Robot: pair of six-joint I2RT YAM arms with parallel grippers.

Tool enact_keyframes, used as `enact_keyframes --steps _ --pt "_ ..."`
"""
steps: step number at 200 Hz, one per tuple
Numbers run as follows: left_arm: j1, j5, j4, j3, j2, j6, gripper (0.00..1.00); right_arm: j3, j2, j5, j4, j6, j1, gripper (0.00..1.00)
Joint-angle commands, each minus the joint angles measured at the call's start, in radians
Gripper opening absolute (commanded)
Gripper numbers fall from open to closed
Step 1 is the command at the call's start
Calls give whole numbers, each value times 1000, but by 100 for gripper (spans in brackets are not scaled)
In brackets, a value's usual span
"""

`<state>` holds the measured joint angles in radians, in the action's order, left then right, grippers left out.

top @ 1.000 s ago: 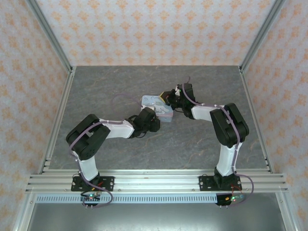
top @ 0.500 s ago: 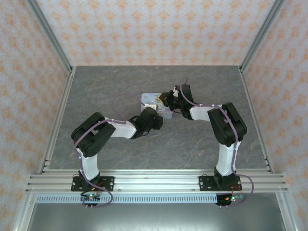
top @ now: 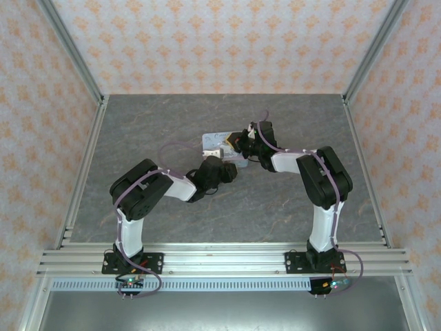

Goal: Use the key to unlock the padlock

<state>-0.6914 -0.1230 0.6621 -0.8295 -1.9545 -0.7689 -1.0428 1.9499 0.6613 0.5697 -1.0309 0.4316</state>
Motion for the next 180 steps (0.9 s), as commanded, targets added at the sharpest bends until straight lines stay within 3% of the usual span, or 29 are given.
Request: enact_keyframes --steps 1,43,128,180 --pt "6 15 94 24 -63 -94 35 4 40 -3 -37 16 11 0" --pt "1 64 172 36 -90 -187 33 8 50 1 -28 13 11 0" --pt "-28 162 49 -34 -104 -236 32 13 59 -3 -13 -1 12 0" --pt "-31 169 139 -10 -93 -287 16 15 61 -3 -11 -2 13 0"
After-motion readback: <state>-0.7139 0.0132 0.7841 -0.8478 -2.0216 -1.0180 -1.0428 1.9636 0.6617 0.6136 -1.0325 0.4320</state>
